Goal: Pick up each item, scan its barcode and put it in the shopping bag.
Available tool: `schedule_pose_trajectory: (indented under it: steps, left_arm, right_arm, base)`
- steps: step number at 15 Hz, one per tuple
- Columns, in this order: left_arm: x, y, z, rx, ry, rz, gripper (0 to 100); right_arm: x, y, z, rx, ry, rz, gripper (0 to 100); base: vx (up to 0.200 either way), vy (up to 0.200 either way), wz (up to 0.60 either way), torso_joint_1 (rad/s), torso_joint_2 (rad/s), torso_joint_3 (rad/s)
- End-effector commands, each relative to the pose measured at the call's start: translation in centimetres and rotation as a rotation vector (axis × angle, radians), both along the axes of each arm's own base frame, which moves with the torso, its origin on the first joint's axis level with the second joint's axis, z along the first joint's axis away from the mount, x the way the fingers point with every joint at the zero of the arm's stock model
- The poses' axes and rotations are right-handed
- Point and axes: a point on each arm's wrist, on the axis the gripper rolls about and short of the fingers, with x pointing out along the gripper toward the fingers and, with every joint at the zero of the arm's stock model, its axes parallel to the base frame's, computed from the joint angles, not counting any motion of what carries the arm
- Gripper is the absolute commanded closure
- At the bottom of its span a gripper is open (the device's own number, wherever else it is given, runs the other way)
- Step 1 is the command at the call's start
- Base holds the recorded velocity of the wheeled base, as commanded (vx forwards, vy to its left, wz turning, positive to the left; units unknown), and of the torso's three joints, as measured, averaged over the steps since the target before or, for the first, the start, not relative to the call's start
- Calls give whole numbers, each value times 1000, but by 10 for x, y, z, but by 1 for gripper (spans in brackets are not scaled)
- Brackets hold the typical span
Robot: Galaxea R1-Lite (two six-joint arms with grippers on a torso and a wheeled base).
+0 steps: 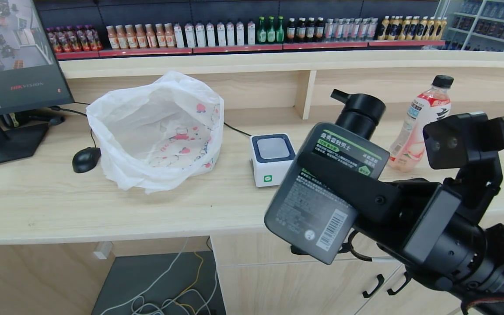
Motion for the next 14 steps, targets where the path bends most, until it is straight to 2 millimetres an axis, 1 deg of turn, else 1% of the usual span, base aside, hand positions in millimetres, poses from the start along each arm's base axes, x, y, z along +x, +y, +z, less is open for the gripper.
schedule_pose_trajectory:
  steps: [1,2,5,7,10,14]
  left_arm:
    - [0,0,0,0,0,0,0]
    - [0,0,0,0,0,0,0]
    - [0,0,0,0,0,0,0]
    - [0,0,0,0,0,0,0]
    - [0,0,0,0,0,0,0]
    - [0,0,0,0,0,0,0]
  right_arm:
    - [5,11,1,7,-6,12,100]
    - [3,13,4,15,-12,24,100]
    - [-1,17,4,15,-9,47,100]
    - [0,19,2,11,-7,50,100]
    - [1,22,7,26,-20,53,100]
    - [1,24,8,29,-24,57,100]
  base:
    - [0,0,0,0,0,0]
    - [0,0,0,0,0,0]
    - [0,0,0,0,0,0]
    - [0,0,0,0,0,0]
    - [0,0,0,0,0,0]
    - [0,0,0,0,0,0]
